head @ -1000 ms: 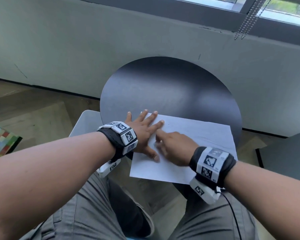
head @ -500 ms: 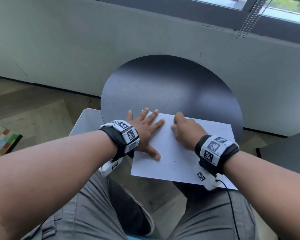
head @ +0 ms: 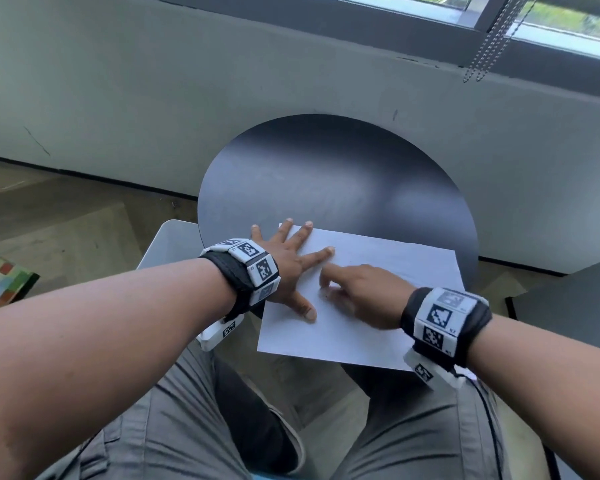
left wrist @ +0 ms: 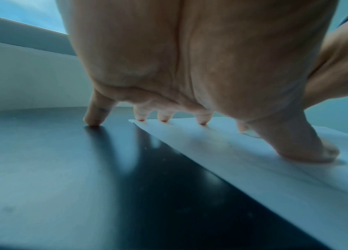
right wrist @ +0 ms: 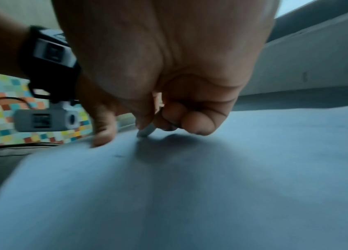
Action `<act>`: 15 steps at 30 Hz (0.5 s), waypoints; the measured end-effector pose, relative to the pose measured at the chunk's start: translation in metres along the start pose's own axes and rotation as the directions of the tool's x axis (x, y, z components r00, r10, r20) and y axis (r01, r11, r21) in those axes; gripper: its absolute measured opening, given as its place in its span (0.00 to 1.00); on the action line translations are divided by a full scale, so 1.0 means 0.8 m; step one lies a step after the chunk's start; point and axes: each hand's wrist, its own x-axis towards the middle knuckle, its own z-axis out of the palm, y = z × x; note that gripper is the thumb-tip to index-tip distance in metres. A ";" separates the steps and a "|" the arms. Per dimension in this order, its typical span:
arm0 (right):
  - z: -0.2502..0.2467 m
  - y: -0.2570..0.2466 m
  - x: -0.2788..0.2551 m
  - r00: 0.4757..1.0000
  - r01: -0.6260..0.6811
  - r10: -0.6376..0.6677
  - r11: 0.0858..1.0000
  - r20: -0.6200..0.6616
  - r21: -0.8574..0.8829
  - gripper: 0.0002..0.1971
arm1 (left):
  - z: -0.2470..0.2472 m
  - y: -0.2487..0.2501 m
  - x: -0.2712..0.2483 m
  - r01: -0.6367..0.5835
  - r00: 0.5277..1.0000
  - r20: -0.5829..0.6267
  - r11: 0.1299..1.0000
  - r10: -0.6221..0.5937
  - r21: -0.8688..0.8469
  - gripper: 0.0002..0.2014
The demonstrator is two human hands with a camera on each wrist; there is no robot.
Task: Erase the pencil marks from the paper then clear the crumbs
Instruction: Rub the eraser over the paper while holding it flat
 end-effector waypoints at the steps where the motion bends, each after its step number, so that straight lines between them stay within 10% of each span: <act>1: -0.005 0.012 0.007 0.998 -0.052 0.051 0.999 -0.040 -0.008 0.07 | -0.002 0.001 0.000 0.004 1.000 0.005 1.000 -0.004 0.001 0.62; 5: -0.018 0.038 0.017 0.954 -0.244 0.249 0.969 -0.167 0.050 0.08 | -0.003 0.003 -0.001 0.025 1.000 0.002 0.999 -0.025 0.022 0.63; 11: -0.003 0.000 -0.005 0.999 -0.005 0.008 0.999 0.051 -0.049 0.08 | -0.004 0.003 0.001 0.012 1.000 -0.005 0.998 -0.012 0.054 0.63; 15: -0.020 0.031 0.016 0.950 -0.279 0.279 0.960 -0.143 0.020 0.09 | -0.005 0.002 0.002 0.011 1.000 -0.023 0.998 -0.009 0.063 0.62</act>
